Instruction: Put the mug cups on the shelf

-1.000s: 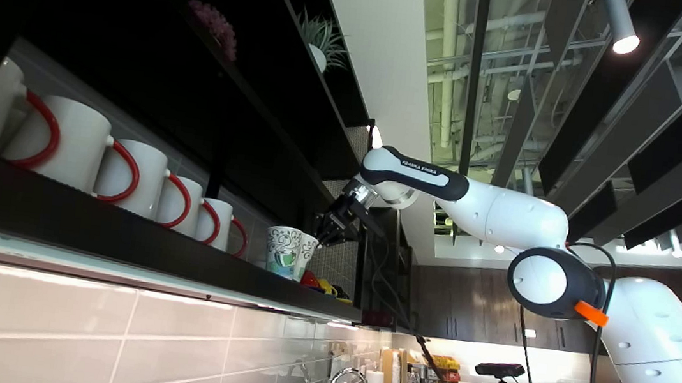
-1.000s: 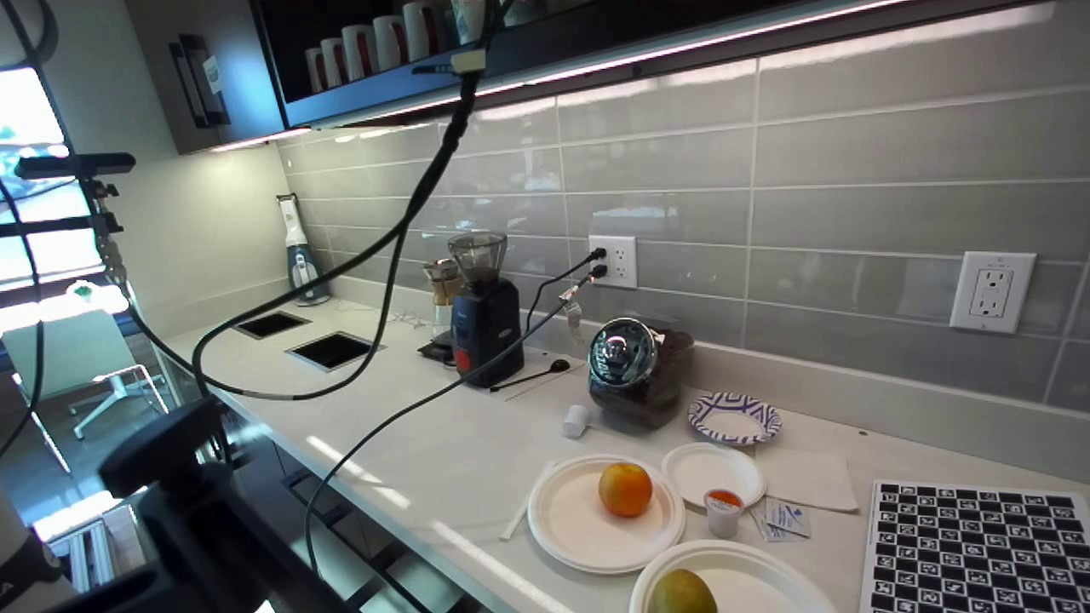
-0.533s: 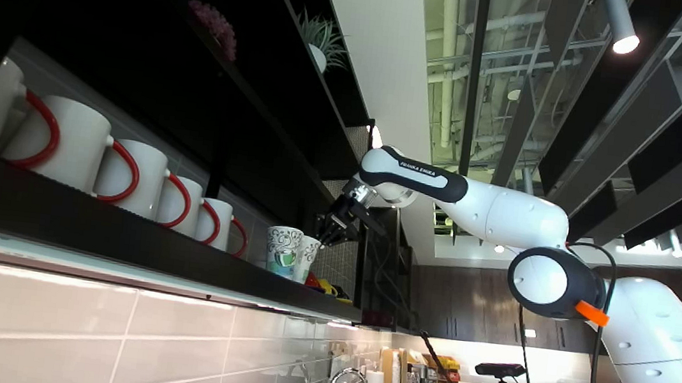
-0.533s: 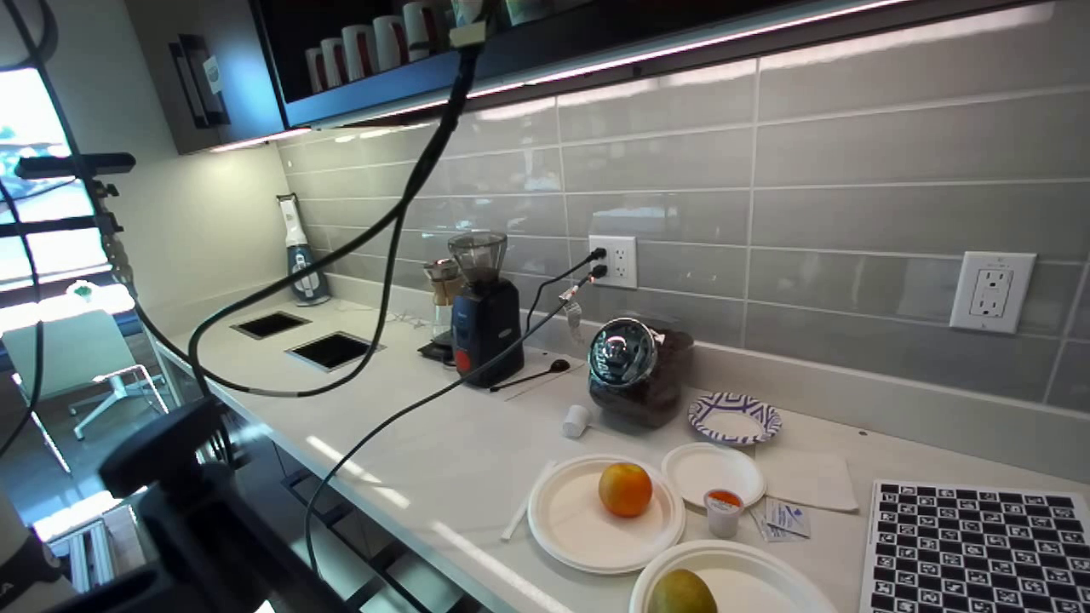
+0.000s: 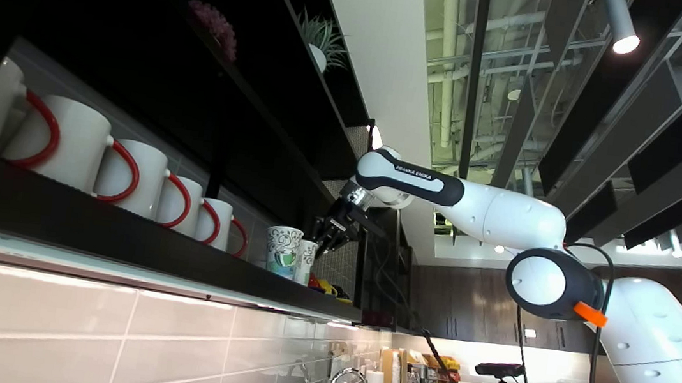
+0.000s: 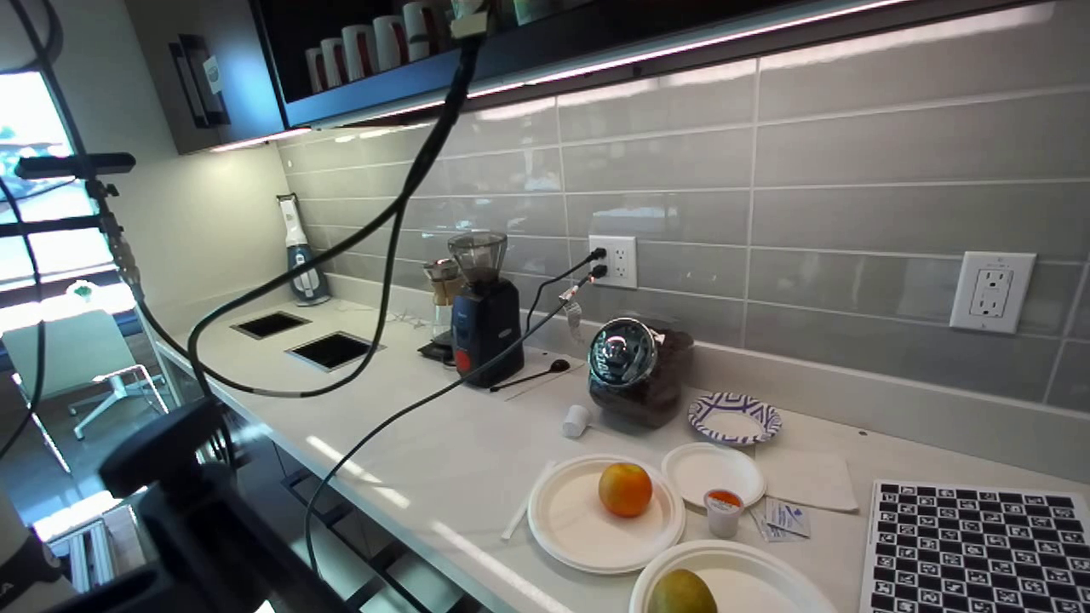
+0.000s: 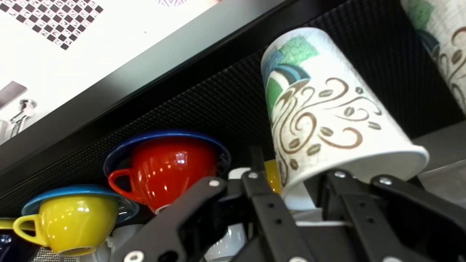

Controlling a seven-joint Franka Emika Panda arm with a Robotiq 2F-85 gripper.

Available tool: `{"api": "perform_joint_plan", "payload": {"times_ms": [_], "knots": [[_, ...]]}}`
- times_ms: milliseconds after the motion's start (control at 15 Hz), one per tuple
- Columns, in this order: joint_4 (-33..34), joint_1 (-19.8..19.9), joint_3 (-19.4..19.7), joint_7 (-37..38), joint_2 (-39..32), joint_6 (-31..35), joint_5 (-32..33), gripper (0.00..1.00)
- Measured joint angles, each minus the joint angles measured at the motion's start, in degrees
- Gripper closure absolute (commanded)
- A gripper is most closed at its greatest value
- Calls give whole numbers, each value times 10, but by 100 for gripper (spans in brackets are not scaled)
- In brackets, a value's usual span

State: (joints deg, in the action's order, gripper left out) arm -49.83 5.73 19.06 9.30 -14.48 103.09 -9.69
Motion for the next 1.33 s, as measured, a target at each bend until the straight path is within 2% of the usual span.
{"api": "perform_joint_plan", "payload": {"times_ms": [333,400,933,1333], "knots": [[6,0,0,-2,-2,16,2,3],[8,-1,0,-4,0,24,3,0],[8,-13,-4,-41,32,41,8,0],[-36,-23,-15,-107,102,-4,8,0]]}}
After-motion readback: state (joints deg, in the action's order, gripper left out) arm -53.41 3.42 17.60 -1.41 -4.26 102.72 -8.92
